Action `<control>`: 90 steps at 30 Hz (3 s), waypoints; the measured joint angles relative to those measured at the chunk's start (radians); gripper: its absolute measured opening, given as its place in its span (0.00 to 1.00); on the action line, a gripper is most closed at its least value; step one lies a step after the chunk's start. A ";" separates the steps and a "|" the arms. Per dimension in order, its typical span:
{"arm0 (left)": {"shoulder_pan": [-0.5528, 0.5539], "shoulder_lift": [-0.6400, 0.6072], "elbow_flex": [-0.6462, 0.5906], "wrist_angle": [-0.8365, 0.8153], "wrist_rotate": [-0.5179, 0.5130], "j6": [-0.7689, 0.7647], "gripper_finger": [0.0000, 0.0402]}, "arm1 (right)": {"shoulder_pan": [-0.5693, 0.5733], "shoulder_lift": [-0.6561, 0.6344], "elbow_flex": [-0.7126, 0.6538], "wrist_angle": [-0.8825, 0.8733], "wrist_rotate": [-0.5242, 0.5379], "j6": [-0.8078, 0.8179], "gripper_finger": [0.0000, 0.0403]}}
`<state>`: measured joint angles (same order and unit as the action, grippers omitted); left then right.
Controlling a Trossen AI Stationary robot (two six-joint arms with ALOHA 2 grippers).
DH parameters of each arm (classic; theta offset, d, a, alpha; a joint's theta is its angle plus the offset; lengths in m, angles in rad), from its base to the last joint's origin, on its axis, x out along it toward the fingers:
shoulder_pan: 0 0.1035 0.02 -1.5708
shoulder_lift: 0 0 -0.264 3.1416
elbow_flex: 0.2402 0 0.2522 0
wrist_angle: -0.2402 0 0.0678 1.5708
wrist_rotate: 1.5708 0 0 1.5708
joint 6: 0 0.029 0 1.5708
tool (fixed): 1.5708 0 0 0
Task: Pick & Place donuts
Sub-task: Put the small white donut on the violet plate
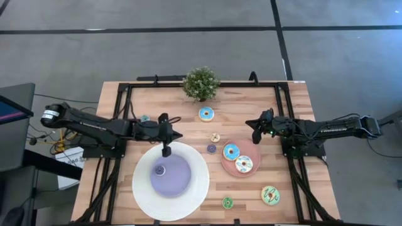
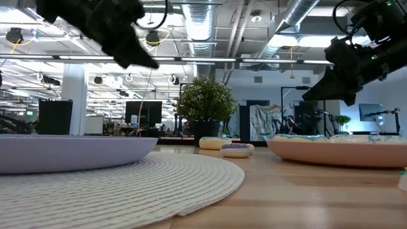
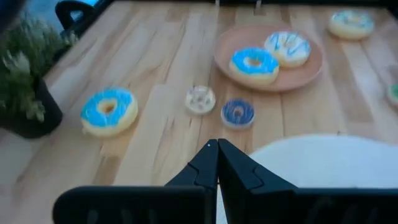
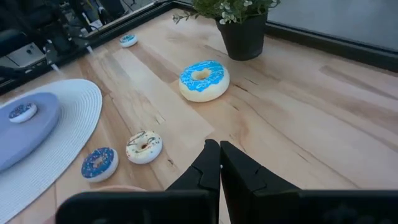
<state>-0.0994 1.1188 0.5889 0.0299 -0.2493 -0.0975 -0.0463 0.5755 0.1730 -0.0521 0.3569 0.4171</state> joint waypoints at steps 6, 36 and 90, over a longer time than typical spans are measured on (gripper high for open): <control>0.001 -0.081 -0.164 0.090 -0.003 -0.031 0.00 | -0.002 0.000 0.000 0.018 0.009 0.002 0.01; 0.007 -0.525 -0.436 0.097 -0.077 -0.011 0.00 | -0.013 0.970 0.955 -0.566 -0.039 -0.397 0.59; 0.007 -0.525 -0.437 0.097 -0.067 -0.028 0.00 | -0.019 1.311 1.157 -0.736 -0.294 -0.680 0.70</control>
<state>-0.0921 0.5938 0.1524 0.1265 -0.3168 -0.1257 -0.0648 1.8866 1.3300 -0.7882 0.0627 -0.2626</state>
